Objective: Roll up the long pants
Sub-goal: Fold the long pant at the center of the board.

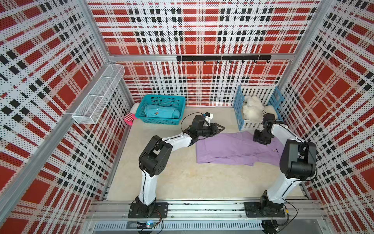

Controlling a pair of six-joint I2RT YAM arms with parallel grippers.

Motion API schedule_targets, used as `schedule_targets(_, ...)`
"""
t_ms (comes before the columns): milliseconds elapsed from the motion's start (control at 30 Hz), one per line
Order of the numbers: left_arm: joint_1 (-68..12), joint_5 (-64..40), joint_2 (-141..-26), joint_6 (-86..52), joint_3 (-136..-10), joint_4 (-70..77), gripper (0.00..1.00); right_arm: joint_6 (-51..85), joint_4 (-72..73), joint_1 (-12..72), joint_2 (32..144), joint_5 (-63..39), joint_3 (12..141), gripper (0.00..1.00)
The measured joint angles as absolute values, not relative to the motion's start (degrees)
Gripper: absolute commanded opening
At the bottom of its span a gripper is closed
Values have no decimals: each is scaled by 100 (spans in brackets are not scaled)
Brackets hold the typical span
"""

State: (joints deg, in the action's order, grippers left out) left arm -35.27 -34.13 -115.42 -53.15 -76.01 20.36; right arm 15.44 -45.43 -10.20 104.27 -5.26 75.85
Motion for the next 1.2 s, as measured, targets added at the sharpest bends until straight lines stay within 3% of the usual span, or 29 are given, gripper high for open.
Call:
schedule_targets(367,-3376,-3420,-11212,-5063,-7076,2001,47,1037,-4244,-1295,10923,-1428,7599,43)
schedule_targets(900,-3282,-3417,-11083,-4965,-6934,2001,47,637,-3990,-1518,11185,-1920,7505,44)
schedule_targets(1067,-3280,-3411,-11083,-4963,-6932,2001,47,395,-4023,-1546,11242,-2250,7542,37)
schedule_targets(1200,-3280,-3411,-11083,-4963,-6919,2001,47,283,-4003,-1586,11244,-2589,7437,25)
